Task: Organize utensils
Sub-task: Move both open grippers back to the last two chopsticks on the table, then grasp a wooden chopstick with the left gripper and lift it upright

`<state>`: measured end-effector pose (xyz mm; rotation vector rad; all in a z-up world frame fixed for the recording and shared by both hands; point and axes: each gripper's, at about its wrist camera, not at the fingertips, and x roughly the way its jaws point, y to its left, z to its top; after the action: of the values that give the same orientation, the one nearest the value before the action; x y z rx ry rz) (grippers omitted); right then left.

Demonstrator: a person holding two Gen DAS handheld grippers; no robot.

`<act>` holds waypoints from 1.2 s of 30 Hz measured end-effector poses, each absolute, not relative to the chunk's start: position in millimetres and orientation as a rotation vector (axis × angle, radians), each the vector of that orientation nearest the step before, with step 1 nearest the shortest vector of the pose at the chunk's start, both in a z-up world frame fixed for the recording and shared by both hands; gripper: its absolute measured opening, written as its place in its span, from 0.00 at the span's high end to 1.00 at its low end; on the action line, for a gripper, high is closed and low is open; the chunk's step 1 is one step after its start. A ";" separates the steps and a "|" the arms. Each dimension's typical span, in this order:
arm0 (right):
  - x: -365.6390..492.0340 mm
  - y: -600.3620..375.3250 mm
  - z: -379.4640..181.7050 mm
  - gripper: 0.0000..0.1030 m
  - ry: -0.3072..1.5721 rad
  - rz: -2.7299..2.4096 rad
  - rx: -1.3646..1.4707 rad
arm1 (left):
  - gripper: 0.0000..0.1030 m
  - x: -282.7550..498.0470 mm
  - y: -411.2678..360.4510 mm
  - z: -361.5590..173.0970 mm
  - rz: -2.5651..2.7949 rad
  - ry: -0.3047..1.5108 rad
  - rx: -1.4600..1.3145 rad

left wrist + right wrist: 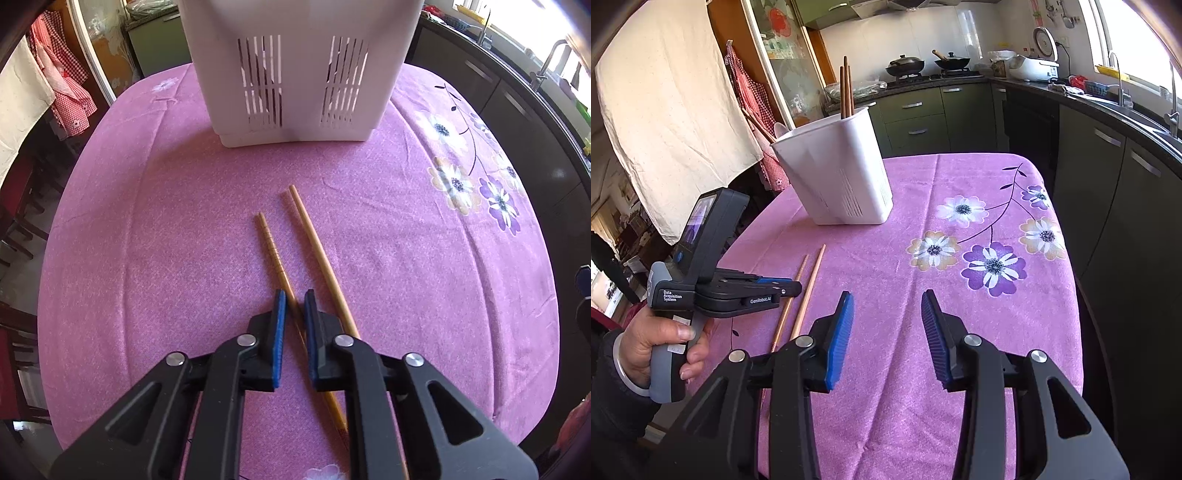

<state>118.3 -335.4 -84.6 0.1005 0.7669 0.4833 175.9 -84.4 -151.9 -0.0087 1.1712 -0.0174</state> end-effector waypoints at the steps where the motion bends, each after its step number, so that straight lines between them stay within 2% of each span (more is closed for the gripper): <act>1: 118.0 -336.5 -85.4 0.62 0.771 0.479 0.100 | 0.92 175.9 -79.4 -151.7 -0.014 1.175 -0.015; 8: 118.1 -339.9 -89.5 0.62 0.789 0.458 0.106 | 0.94 173.0 -55.2 -147.7 -0.014 1.161 -0.033; 23: 121.3 -310.7 -92.3 0.60 0.817 0.480 0.059 | 0.94 114.7 -37.8 -43.7 -0.067 0.834 -0.013; 36: 143.5 -253.6 -100.0 0.58 0.922 0.564 -0.104 | 0.94 80.0 -23.6 -15.2 -0.054 0.701 0.003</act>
<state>143.5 -253.6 -100.0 -0.1037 0.9216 0.5643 80.0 -23.6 -15.2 0.0035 0.7007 -0.0536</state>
